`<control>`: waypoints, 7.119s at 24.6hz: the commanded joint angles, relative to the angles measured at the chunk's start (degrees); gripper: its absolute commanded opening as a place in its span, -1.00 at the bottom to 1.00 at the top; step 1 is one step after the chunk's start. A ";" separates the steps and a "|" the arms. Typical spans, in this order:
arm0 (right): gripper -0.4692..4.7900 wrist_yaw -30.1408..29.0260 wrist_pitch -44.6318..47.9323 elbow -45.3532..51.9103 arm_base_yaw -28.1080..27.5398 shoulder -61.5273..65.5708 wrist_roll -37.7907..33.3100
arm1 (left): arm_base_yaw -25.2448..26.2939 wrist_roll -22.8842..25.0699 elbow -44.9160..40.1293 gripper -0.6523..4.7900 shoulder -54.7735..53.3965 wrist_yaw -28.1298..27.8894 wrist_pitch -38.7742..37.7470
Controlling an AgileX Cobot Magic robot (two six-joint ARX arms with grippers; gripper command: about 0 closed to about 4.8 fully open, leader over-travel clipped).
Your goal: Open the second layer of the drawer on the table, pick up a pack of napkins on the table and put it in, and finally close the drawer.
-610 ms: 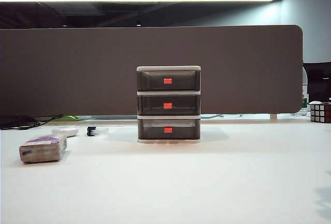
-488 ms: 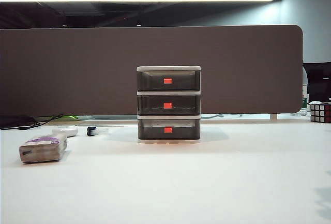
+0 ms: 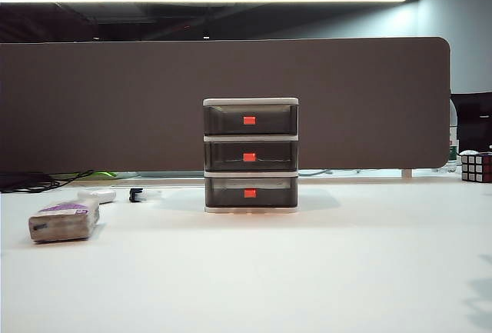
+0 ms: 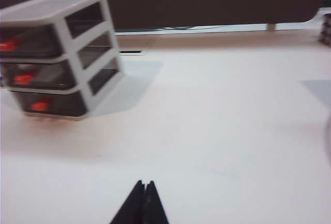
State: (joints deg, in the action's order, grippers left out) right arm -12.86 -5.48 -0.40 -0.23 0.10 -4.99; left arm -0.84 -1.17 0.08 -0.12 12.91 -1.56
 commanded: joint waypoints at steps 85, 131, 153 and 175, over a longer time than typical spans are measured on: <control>-0.84 -19.65 29.90 -37.35 17.88 76.15 1.03 | -47.36 -12.28 51.06 0.15 -117.07 -48.30 59.49; -0.84 -19.67 29.73 -37.35 17.88 76.15 1.01 | -44.78 -9.55 52.74 -0.13 -118.51 -46.10 62.14; -0.84 -17.18 32.70 -37.46 17.88 77.05 2.45 | -44.81 -9.60 52.74 -0.78 -118.53 -46.10 62.12; -0.84 -21.94 34.23 -53.83 17.90 98.05 2.08 | -44.87 -9.79 52.72 -0.78 -118.51 -46.10 62.07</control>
State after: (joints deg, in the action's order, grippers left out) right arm -34.74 27.35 -53.43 17.63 97.91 -2.96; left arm -45.69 -11.00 52.69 -118.74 -33.19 59.83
